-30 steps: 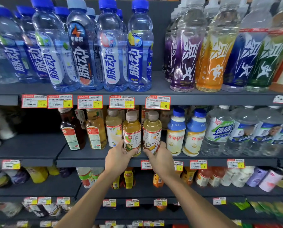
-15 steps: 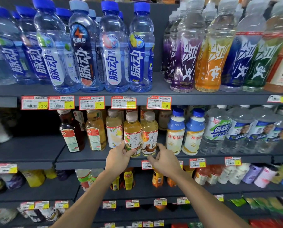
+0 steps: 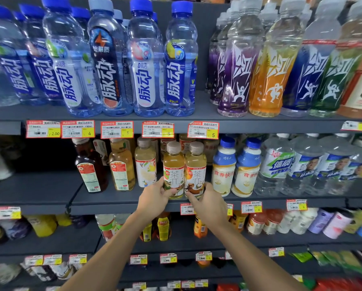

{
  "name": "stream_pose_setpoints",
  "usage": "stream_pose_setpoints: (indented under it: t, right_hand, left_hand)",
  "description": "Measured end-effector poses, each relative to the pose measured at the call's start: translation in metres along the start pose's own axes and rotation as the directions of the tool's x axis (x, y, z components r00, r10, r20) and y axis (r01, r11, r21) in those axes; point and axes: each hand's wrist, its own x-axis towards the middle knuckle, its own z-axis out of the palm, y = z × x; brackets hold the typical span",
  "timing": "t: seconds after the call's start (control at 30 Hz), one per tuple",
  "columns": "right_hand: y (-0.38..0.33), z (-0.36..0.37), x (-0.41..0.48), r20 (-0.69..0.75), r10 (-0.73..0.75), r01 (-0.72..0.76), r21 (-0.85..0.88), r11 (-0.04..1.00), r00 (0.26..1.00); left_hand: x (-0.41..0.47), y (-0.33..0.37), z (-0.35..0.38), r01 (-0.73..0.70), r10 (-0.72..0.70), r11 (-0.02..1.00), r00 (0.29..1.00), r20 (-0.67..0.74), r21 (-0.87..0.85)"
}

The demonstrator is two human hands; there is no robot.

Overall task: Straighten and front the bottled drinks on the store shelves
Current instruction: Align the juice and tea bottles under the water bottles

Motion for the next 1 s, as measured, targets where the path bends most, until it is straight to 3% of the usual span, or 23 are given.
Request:
stream_pose_setpoints:
  t: [0.17,0.3,0.67,1.0]
  right_hand:
    - [0.015,-0.007,0.008,0.148,-0.077,0.068,0.063,0.996,0.986]
    - [0.018,-0.007,0.012,0.176,-0.118,0.101,0.101,0.990,0.977]
    - [0.015,0.000,0.004,0.112,-0.096,0.081,0.127,0.989,0.989]
    - [0.002,0.007,0.004,0.002,-0.002,0.002,-0.070,0.998,1.000]
  left_hand:
    - [-0.001,-0.003,-0.002,0.003,-0.001,0.998,1.000,-0.024,0.060]
    - [-0.001,-0.004,0.001,0.022,-0.020,0.999,0.999,-0.044,0.043]
    - [-0.001,-0.004,0.001,0.019,-0.016,0.996,0.999,-0.035,0.091]
    - [-0.006,-0.001,0.003,0.014,0.001,0.983,0.997,-0.079,0.186]
